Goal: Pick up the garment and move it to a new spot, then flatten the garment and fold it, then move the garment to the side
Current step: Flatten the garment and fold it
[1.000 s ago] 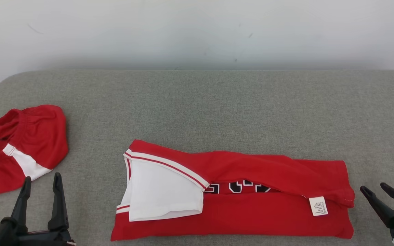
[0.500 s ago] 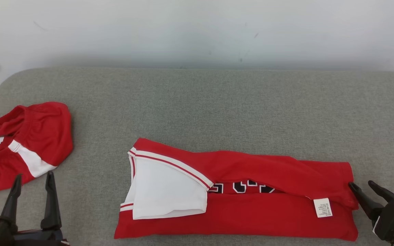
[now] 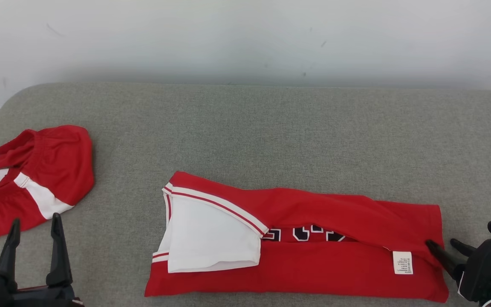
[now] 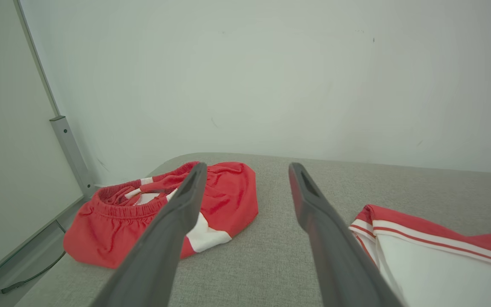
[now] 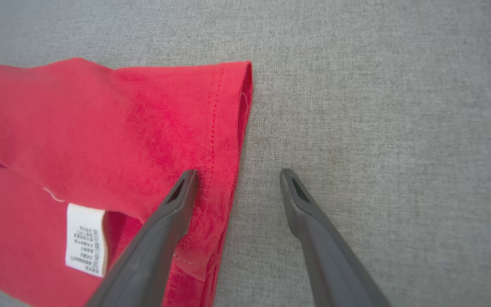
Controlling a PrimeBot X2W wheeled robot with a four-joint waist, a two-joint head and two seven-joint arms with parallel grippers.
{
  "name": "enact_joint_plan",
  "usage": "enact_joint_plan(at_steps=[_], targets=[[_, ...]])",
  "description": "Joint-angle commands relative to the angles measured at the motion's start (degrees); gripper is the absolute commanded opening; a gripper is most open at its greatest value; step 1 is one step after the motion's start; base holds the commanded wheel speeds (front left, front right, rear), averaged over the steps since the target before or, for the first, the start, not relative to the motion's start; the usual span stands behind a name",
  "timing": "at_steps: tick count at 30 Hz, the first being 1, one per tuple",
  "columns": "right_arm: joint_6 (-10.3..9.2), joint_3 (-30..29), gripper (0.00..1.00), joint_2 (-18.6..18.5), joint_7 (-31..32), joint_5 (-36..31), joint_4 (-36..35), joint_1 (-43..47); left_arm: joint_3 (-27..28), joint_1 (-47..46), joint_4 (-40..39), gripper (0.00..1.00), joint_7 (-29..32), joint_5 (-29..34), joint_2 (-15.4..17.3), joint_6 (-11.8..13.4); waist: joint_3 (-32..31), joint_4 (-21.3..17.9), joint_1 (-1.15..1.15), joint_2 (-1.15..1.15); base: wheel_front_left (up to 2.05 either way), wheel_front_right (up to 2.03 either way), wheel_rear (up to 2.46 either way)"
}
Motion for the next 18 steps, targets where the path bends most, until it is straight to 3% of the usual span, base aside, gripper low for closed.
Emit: enact_joint_plan(at_steps=[1,9,10,12,18], targets=[[-0.04,-0.11,1.0,0.27,0.84,-0.54,0.37,-0.52,0.01,0.47,-0.17,1.0,-0.3,-0.29,0.09,-0.11,-0.02,0.09,0.0,0.0,0.0,0.0,0.0],[-0.03,-0.26,1.0,1.49,5.73,-0.28,-0.36,-0.27,-0.29,-0.08,0.04,1.0,-0.31,-0.65,-0.25,-0.33,-0.02,0.51,0.0,0.0,0.0,0.0,0.0],[-0.03,-0.32,0.5,1.43,6.14,-0.37,-0.66,-0.21,-0.27,-0.11,0.06,1.0,-0.32,-0.68,-0.26,-0.34,-0.02,0.51,0.0,0.0,0.0,0.0,0.0],[-0.03,-0.64,0.0,1.19,6.38,-0.87,-1.25,-0.23,-0.14,-0.12,0.08,1.0,-0.32,-0.81,-0.29,-0.35,0.01,0.45,0.0,0.0,0.0,0.0,0.0],[-0.04,-2.16,0.0,-0.18,6.84,-1.55,-2.44,-0.23,0.05,-0.19,0.1,1.0,-0.32,-1.04,-0.54,-0.53,0.18,0.03,0.0,0.0,0.0,0.0,0.0]])
